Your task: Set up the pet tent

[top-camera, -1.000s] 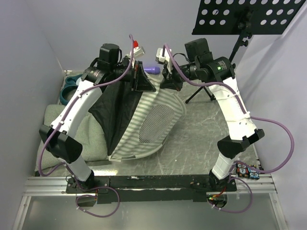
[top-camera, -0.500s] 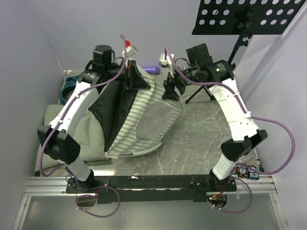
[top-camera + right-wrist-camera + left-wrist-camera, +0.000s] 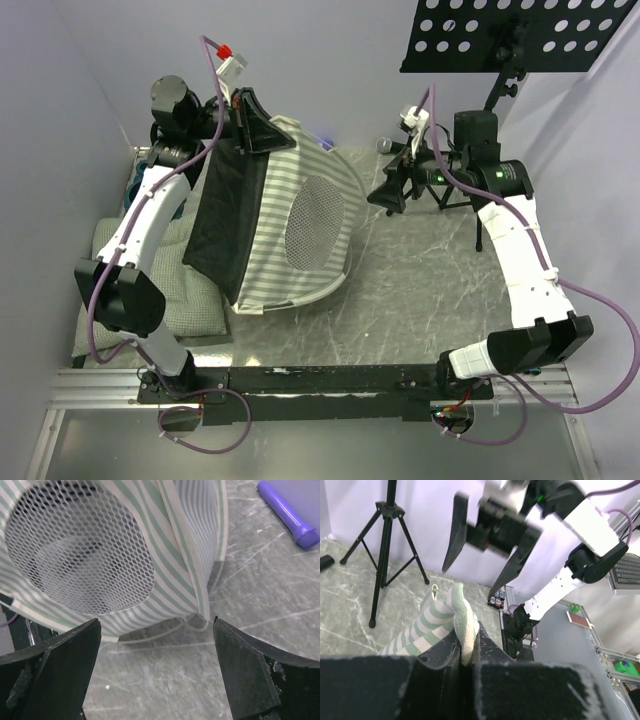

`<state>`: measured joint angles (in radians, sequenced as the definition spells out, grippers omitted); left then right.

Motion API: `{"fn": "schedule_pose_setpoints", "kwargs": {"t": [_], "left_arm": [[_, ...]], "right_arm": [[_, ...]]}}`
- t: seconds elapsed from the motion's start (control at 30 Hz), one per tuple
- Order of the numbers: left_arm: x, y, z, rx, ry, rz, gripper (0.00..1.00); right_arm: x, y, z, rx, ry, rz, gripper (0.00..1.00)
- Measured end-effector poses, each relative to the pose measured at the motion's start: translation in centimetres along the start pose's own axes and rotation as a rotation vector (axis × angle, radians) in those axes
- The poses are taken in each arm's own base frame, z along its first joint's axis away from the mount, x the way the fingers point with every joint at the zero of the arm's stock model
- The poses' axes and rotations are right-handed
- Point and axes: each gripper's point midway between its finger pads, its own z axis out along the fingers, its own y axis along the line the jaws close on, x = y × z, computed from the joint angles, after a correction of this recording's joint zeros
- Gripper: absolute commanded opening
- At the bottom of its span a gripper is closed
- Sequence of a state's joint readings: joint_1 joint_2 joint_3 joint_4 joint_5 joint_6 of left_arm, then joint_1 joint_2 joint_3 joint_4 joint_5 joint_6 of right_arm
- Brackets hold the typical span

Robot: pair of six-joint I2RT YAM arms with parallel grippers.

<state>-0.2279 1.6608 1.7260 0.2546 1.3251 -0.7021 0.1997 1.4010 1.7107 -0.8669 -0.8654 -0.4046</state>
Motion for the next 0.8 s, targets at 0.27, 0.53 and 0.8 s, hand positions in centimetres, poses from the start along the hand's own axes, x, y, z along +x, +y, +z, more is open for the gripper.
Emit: {"fn": "schedule_pose_setpoints", "kwargs": {"t": [0.27, 0.53, 0.8], "left_arm": [[-1.5, 1.4, -0.2, -0.017, -0.030, -0.011, 0.11], [-1.9, 4.6, -1.9, -0.078, -0.066, -0.057, 0.11], [-2.1, 5.1, -2.0, -0.079, -0.079, -0.077, 0.12]], "right_arm": [[10.4, 2.8, 1.9, -0.129, 0.062, 0.067, 1.00], [16.2, 8.4, 2.2, -0.191, -0.002, -0.225, 1.00], [18.4, 5.2, 7.2, -0.081, -0.017, -0.436, 0.84]]}}
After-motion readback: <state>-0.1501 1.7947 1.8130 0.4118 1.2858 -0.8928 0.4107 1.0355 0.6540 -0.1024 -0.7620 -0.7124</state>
